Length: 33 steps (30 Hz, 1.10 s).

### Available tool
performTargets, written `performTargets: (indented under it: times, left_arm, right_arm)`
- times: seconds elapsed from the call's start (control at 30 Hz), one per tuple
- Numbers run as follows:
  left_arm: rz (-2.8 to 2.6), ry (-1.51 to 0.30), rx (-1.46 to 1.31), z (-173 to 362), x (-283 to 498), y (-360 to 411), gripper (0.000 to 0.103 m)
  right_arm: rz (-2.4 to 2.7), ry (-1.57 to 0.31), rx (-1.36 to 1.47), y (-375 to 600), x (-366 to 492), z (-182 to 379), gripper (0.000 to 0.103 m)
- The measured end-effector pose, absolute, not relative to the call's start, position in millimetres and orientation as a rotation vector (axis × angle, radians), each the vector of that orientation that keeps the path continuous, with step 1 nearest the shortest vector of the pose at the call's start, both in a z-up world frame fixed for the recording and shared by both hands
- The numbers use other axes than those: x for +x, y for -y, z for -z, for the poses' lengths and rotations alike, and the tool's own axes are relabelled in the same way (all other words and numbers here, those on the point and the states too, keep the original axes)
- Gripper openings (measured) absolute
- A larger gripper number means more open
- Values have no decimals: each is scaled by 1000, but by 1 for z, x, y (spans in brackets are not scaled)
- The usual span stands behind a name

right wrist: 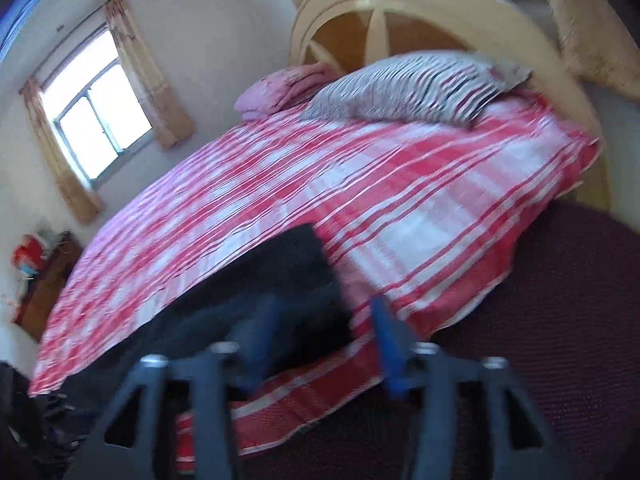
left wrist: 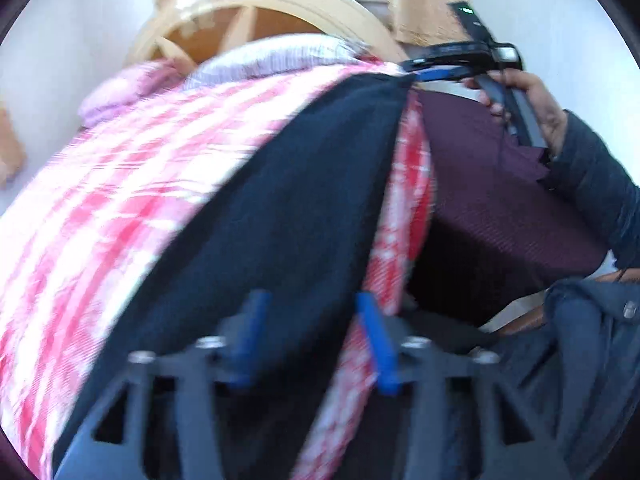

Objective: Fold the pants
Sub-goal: 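Regrasp the pants with the left gripper beside the right gripper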

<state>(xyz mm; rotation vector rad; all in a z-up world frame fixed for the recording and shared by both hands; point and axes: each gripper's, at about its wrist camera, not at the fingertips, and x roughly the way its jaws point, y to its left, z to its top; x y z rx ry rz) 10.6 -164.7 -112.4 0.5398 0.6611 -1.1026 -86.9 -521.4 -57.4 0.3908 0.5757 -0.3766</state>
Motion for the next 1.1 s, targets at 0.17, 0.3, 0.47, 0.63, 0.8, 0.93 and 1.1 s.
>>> performTargets:
  times: [0.17, 0.3, 0.47, 0.63, 0.8, 0.93, 1.1]
  left_arm:
    - [912, -689, 476, 113, 33, 100, 63]
    - [839, -737, 475, 122, 30, 62, 63]
    - [848, -759, 487, 141, 6, 53, 63]
    - [833, -800, 430, 153, 11, 46, 63]
    - [841, -813, 421, 158, 10, 42, 63]
    - [851, -820, 406, 157, 9, 37, 63]
    - [834, -817, 404, 156, 11, 34, 43]
  right_arm:
    - [280, -500, 314, 476, -90, 25, 63]
    - [-13, -610, 121, 377, -55, 33, 63]
    - [-318, -736, -81, 260, -30, 70, 61]
    - [-517, -823, -246, 175, -22, 104, 46]
    - [-618, -903, -366, 128, -15, 139, 46]
    - [-625, -933, -405, 116, -6, 160, 46]
    - [-592, -924, -425, 113, -1, 161, 12]
